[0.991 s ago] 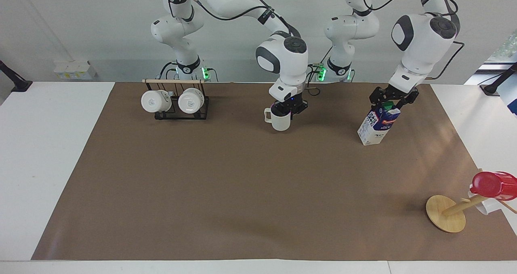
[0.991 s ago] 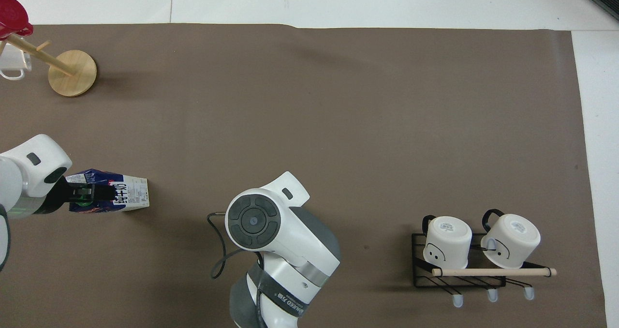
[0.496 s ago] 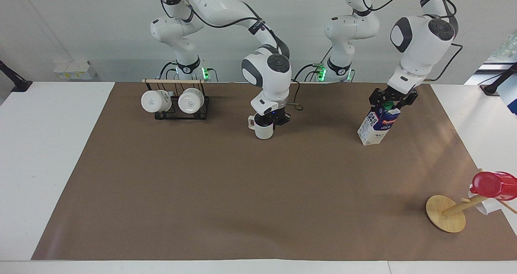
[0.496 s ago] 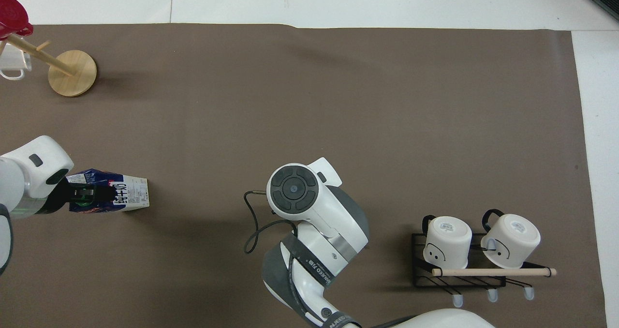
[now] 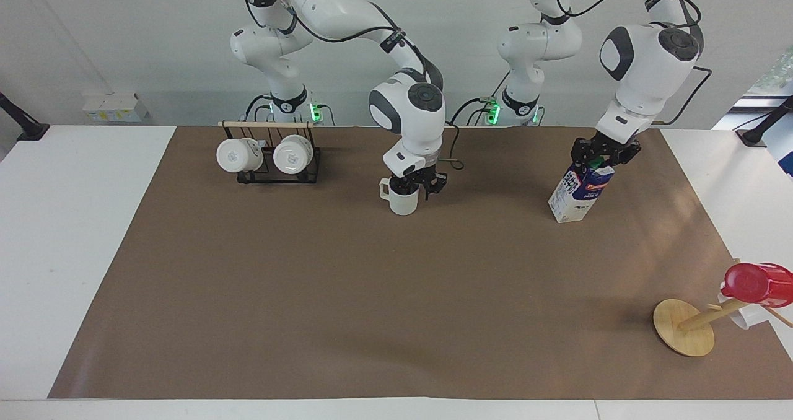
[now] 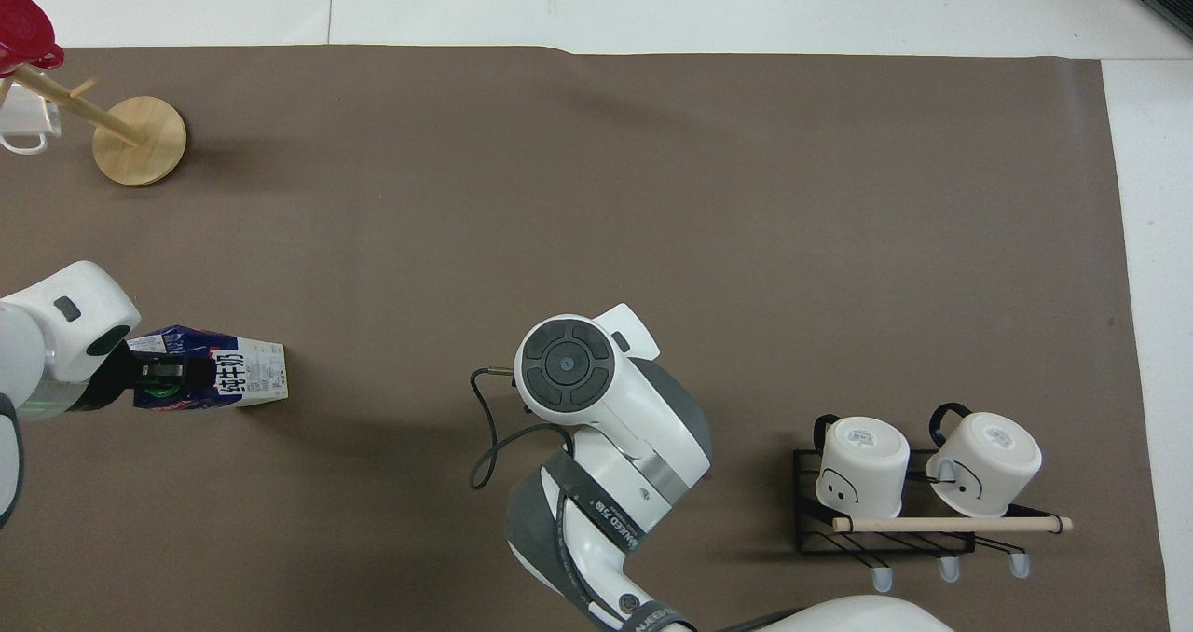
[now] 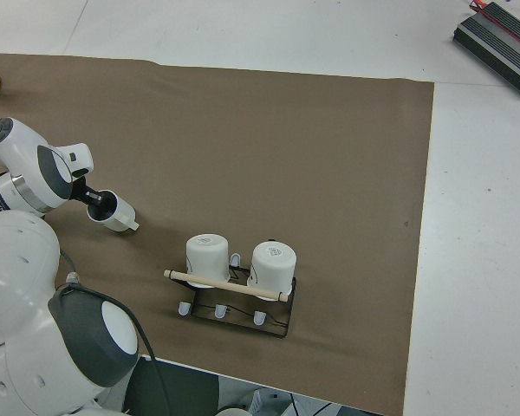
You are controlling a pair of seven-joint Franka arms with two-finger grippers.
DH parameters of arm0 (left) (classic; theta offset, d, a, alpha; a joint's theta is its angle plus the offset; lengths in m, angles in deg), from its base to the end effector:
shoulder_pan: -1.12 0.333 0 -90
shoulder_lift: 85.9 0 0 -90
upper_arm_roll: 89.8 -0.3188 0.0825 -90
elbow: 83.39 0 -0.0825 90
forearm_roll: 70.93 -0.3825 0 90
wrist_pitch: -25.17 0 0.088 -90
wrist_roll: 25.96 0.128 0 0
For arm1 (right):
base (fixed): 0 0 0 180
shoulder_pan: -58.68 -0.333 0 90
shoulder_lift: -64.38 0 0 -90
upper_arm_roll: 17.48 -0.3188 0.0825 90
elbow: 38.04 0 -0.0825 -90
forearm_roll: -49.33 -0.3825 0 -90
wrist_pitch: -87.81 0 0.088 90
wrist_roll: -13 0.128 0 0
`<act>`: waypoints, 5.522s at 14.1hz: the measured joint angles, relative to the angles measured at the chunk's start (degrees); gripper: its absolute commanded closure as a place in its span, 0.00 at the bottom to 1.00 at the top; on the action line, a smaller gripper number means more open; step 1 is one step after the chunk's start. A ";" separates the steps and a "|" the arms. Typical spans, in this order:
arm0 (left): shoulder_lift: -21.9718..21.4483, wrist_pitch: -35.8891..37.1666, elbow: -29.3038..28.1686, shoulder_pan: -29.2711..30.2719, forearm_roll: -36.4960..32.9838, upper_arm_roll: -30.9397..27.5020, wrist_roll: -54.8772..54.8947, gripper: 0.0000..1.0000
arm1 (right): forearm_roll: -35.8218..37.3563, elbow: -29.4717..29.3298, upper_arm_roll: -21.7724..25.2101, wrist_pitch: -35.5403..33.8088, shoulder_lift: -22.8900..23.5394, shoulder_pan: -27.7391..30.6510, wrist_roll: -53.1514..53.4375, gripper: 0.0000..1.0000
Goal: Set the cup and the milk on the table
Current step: 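Carry the mug toward the table centre with the right gripper, then set the mug down and withdraw the right gripper, then carry the milk carton beside the mug with the left gripper, then lower the carton onto the table and open the left gripper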
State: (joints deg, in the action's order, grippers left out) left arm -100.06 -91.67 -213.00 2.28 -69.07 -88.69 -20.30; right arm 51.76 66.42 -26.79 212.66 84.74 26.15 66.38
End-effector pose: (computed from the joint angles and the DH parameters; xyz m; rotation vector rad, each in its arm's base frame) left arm 0.4739 -0.0023 0.4466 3.1155 -0.1295 0.0397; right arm 0.4805 0.4190 0.3272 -3.1093 0.2922 0.0188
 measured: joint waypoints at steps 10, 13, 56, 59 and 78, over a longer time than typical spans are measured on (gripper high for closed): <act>0.04 -0.61 0.85 0.01 0.00 -0.06 -0.08 0.55 | -1.15 -3.03 0.18 -9.89 -15.43 10.48 -2.24 0.00; 0.04 -0.61 1.95 -0.04 0.00 0.23 -1.67 0.54 | -1.19 -3.05 0.37 -15.66 -20.27 16.83 -10.01 0.00; 10.46 -0.58 11.45 -34.38 0.87 1.79 -43.03 0.53 | -1.34 -20.33 1.38 -43.32 -21.62 33.85 -40.81 0.00; 10.48 -0.61 11.45 -34.41 0.87 1.79 -42.10 0.52 | -1.34 -20.34 1.38 -43.33 -21.62 33.86 -40.81 0.00; 11.04 1.04 14.57 -34.43 2.32 1.15 -40.77 0.00 | -1.36 -20.35 1.38 -43.37 -21.60 33.88 -40.81 0.00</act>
State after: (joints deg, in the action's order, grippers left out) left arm -89.02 -90.63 -198.42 -32.15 -66.75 -87.53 -61.07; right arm 50.40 46.06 -25.41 169.29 63.13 60.03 25.57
